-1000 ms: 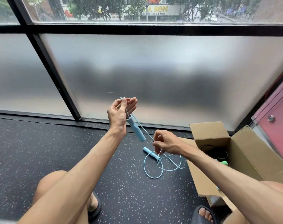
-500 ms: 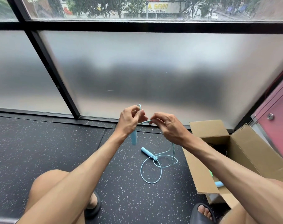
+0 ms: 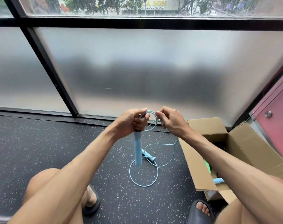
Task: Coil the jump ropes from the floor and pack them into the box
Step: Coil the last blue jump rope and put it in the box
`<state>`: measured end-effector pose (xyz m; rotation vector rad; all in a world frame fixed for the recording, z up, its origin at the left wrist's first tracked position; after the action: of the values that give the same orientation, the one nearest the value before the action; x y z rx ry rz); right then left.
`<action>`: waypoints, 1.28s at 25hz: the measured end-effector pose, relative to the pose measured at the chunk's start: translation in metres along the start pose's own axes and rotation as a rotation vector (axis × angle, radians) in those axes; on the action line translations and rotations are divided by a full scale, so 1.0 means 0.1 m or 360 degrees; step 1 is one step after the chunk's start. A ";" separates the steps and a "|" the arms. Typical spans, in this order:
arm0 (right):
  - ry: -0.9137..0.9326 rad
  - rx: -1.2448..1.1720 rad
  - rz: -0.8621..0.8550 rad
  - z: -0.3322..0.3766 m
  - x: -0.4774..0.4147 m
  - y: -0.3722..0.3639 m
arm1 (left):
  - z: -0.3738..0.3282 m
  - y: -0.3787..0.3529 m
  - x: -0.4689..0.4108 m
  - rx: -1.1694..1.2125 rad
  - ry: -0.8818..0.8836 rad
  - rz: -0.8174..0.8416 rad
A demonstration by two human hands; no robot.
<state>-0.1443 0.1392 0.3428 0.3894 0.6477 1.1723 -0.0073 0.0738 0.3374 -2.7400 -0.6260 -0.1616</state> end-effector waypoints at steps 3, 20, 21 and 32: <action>-0.0182 -0.0091 0.0186 -0.12 0.04 -0.14 | -0.14 0.04 0.02 0.0348 -0.0183 -0.0056; -0.0150 -0.0282 0.0661 0.21 0.19 -0.48 | -0.17 0.11 -0.03 -0.1421 -0.0803 -0.0966; -0.0144 -0.0299 0.0643 0.23 0.18 -0.45 | -0.14 0.09 -0.06 -0.1676 -0.0761 -0.0938; -0.0251 0.0184 0.0629 -0.12 0.13 -0.17 | 0.14 0.38 -0.10 -0.2205 0.0313 -0.0406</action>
<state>-0.1370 0.1450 0.3203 0.7246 0.5138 1.4643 0.0007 0.0420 0.3114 -3.7533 -1.0698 -1.3515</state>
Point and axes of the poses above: each hand's wrist, its own x-axis away from the middle knuckle, its own y-axis out of the back of the hand, z = x × y, the point moved 6 cm from there along -x, towards the middle knuckle, and after that the axes turned 2 degrees about y, right-handed, at the moved point
